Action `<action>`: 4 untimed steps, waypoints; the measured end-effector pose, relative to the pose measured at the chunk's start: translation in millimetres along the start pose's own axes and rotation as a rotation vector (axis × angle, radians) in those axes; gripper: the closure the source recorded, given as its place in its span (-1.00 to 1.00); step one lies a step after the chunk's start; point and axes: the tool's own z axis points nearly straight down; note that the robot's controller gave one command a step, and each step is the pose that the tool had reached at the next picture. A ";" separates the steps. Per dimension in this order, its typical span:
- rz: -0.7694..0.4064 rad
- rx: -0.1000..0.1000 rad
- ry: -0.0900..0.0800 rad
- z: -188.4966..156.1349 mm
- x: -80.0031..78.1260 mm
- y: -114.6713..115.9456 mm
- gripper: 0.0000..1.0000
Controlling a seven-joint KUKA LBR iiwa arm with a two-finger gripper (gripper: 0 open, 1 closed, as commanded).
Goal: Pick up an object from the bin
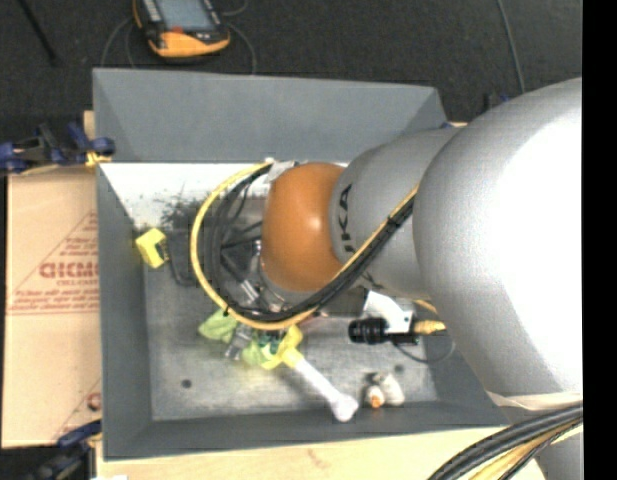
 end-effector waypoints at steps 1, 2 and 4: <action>-0.001 0.001 0.000 -13.9 0.1 -0.4 1.00; -0.002 0.000 0.000 -31.2 0.0 -0.7 1.00; -0.005 -0.001 -0.002 -51.4 -0.8 -0.7 1.00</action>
Offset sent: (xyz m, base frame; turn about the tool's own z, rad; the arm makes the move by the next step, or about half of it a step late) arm 0.0000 -0.0002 0.0493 0.0000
